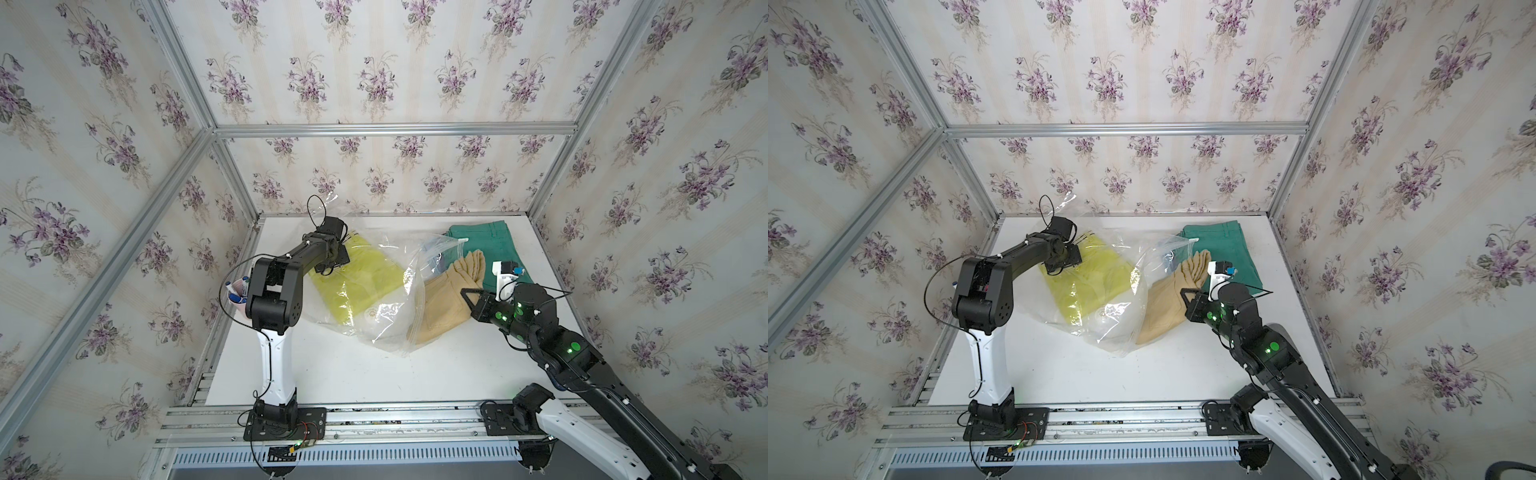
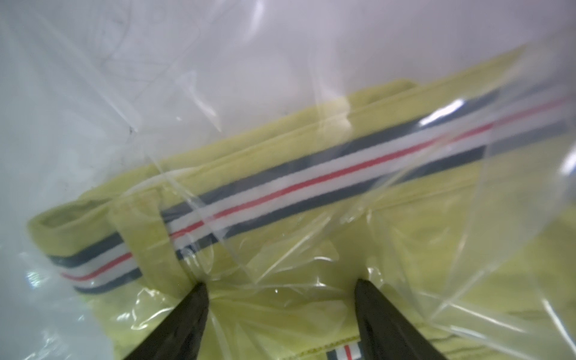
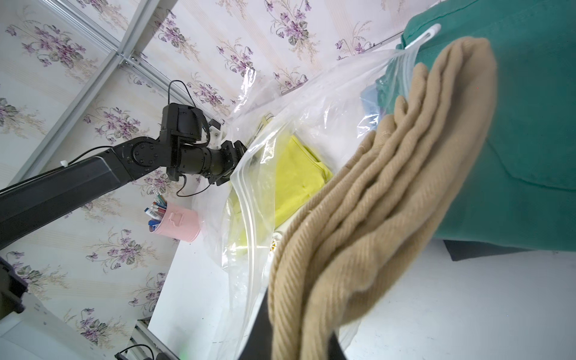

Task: Take the trousers out of the vacuum bag
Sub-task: Take out the trousers from the vacuum bag.

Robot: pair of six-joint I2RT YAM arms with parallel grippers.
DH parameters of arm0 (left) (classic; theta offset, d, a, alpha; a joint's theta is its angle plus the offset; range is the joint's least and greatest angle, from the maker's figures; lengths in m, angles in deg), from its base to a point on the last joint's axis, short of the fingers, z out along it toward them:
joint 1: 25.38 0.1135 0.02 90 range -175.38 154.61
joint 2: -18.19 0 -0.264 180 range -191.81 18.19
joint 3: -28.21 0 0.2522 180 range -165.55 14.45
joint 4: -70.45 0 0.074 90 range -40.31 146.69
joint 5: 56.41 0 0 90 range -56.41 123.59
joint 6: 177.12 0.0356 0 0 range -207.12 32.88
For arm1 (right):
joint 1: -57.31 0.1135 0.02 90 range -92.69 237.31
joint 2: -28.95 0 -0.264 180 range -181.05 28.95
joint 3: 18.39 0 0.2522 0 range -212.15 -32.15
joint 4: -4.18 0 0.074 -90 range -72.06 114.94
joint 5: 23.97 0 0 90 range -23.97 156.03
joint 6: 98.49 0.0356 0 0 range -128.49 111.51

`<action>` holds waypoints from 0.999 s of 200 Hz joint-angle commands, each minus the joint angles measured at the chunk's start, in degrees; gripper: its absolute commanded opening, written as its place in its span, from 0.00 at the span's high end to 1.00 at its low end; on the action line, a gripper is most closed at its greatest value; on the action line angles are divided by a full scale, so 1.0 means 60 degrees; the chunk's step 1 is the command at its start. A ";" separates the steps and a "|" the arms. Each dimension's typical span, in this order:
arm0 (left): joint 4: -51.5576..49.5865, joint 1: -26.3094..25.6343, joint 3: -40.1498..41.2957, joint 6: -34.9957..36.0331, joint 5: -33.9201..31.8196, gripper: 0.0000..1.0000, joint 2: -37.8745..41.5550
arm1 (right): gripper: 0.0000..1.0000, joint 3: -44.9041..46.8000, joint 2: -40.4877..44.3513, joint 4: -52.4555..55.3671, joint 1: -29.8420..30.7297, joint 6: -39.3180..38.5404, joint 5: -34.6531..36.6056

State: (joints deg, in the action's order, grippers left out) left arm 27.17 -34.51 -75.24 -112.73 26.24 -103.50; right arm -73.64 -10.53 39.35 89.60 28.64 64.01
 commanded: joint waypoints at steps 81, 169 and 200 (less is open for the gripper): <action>0.0605 -0.0585 0.0324 0.1340 0.2996 0.00 0.2125 | 1.00 -0.0218 -0.0016 -0.0332 -0.0012 -0.0297 0.0308; 0.0782 -0.3857 0.1625 0.3257 0.4528 0.00 0.5962 | 1.00 -0.0456 -0.0456 -0.0204 -0.0024 -0.0181 0.0597; 0.0879 -0.5675 0.2165 0.3750 0.4284 0.00 0.7108 | 1.00 -0.0721 -0.0622 -0.0045 -0.0108 -0.0332 0.0674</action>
State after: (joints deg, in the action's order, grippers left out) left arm 31.45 -62.49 -63.61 -94.57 53.04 -64.79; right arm -76.64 -13.88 42.13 89.36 27.41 66.02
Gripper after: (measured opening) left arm 0.997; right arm 0.124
